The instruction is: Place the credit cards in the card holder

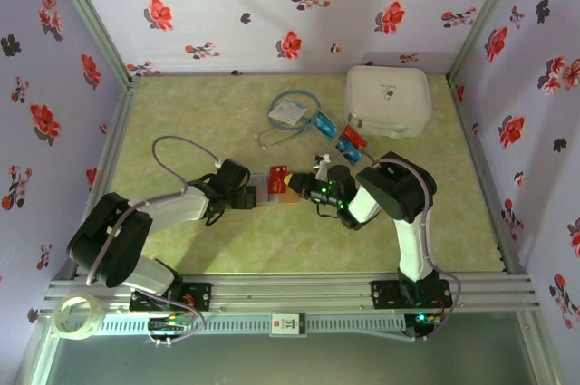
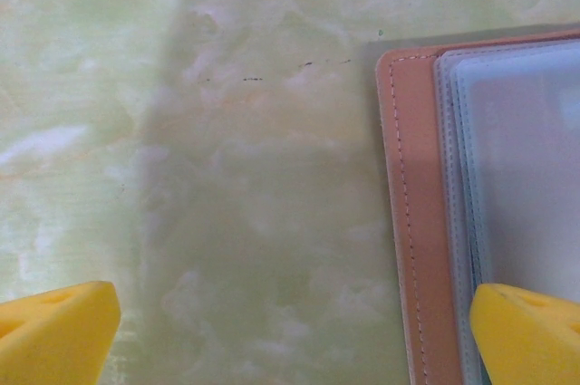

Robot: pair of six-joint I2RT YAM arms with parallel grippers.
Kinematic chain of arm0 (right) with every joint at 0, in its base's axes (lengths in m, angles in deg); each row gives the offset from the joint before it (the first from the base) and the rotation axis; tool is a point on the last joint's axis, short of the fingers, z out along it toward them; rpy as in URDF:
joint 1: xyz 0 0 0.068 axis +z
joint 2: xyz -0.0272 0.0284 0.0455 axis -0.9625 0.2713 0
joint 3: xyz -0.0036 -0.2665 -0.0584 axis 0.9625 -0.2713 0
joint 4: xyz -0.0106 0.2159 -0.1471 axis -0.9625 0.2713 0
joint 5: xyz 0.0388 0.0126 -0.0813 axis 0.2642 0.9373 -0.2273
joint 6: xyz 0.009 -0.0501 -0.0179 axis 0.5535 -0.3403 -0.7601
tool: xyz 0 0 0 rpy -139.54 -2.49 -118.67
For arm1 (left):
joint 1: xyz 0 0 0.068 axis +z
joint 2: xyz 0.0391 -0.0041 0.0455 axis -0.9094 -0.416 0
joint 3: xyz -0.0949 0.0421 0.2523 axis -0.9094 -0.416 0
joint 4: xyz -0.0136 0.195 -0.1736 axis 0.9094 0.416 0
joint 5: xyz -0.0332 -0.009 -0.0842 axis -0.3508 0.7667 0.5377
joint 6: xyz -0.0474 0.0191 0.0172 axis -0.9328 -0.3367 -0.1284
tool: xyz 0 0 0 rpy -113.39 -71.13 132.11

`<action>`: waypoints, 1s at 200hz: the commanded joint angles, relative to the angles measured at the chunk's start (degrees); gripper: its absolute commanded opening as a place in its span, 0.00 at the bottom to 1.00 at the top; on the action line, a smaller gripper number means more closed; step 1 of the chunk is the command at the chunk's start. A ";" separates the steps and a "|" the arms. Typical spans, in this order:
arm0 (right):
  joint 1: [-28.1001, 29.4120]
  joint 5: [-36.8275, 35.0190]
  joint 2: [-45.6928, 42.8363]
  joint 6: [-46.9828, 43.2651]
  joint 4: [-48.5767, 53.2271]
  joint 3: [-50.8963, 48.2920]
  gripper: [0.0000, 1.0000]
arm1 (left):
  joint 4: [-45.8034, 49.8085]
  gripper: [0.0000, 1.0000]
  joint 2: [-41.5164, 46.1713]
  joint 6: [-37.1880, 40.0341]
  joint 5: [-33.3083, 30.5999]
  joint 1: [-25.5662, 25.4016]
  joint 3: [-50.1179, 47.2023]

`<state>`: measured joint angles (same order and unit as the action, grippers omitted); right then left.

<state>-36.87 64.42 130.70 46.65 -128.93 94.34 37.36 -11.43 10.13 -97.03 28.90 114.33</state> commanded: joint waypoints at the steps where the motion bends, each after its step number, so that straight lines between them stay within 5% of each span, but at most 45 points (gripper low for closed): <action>1: -0.05 1.04 0.56 0.50 -1.87 -0.76 0.00 | 0.72 1.00 -0.81 0.28 0.01 0.39 -0.38; 200: 0.67 4.01 1.79 -1.02 2.24 -0.77 0.00 | 0.39 1.00 -1.37 0.17 0.07 0.44 -0.41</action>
<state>-36.79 67.38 130.90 46.85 -128.64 94.23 37.25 -11.52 10.13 -97.03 28.90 114.33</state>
